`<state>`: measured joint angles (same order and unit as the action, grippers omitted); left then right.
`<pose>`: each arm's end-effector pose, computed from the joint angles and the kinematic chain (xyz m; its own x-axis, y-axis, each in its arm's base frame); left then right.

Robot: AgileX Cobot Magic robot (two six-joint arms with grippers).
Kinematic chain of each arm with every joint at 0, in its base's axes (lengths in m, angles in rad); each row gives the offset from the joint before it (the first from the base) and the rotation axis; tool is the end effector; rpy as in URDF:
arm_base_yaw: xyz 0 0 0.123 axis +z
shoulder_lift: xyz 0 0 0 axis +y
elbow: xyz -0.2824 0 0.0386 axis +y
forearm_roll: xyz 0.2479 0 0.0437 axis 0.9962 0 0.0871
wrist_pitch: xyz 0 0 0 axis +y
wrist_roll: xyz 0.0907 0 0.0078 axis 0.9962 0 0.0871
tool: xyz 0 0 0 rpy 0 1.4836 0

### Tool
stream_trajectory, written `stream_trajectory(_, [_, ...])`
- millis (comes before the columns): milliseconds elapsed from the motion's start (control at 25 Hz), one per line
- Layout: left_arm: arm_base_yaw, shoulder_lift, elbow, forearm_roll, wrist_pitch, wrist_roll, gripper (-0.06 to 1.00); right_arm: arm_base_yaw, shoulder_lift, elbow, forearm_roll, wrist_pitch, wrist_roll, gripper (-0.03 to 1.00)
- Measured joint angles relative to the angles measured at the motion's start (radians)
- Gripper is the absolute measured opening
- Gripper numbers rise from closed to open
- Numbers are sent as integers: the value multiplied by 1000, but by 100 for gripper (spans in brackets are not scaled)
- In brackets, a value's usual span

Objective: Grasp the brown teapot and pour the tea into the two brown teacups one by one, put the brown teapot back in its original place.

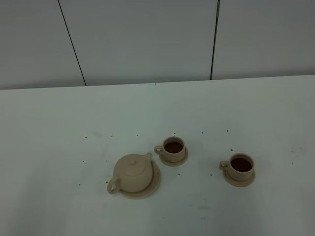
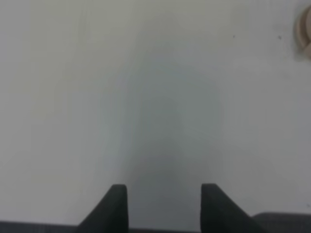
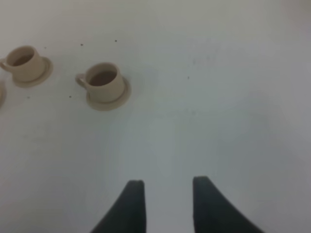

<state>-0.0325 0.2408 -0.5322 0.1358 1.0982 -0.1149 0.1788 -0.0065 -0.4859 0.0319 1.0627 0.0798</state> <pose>0.0283 0.0101 0.2815 -0.6519 -0.0312 -0.7577 -0.0932 0.9949 0.0392 -0.0047 0.0017 0.2731 -0.4741 0.0110 -0.8804 -0.1577 0.9827 0.0972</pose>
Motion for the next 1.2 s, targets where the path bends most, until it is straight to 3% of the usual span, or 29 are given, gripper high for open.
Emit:
stream_trajectory(320, [0,-1,27,-69,-52,126,42,0,0,0,0,0,-1,24])
stream_trajectory(1200, [0,-1,27,-75,-56,139,42,0,0,0,0,0,0,24])
